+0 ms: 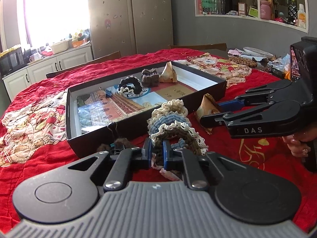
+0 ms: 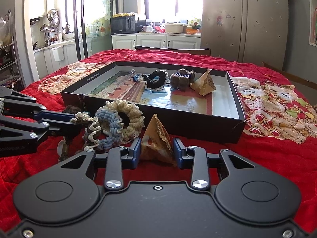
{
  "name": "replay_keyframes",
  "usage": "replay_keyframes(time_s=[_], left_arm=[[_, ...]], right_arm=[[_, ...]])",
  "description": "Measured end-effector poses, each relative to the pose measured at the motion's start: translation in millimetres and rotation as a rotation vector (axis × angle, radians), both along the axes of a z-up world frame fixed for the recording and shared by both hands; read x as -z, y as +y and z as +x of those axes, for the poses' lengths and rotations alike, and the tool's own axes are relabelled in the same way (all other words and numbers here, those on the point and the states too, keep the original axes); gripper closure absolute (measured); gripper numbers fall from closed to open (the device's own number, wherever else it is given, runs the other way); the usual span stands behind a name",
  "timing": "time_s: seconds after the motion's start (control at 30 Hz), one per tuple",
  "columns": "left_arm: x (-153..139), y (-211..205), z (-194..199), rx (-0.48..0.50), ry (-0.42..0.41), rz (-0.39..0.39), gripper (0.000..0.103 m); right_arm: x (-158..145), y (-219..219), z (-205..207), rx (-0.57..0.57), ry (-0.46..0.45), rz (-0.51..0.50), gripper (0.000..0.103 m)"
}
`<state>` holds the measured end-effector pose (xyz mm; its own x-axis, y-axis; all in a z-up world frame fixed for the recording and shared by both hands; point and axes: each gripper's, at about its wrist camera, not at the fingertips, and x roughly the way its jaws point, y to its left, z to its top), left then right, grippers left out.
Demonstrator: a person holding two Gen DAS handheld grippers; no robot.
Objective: Organize objects
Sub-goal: 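Grasp the cream crochet scrunchie with the left tool while the right tool grasps the pyramid, then carry the crochet scrunchie with the left tool while the right tool carries the pyramid over the box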
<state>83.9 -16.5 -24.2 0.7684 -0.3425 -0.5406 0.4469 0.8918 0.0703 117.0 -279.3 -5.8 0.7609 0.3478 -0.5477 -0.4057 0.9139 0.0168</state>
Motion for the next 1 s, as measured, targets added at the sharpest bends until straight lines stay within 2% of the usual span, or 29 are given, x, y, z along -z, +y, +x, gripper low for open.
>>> replay_keyframes(time_s=[0.37, 1.0], left_arm=[[-12.6, 0.2, -6.9, 0.004, -0.032, -0.008, 0.090], [-44.4, 8.5, -7.9, -0.030, -0.111, -0.024, 0.090]], right_arm=[[-15.6, -3.6, -9.4, -0.006, -0.037, 0.005, 0.070], [-60.3, 7.6, -18.9, -0.044, -0.146, -0.022, 0.070]])
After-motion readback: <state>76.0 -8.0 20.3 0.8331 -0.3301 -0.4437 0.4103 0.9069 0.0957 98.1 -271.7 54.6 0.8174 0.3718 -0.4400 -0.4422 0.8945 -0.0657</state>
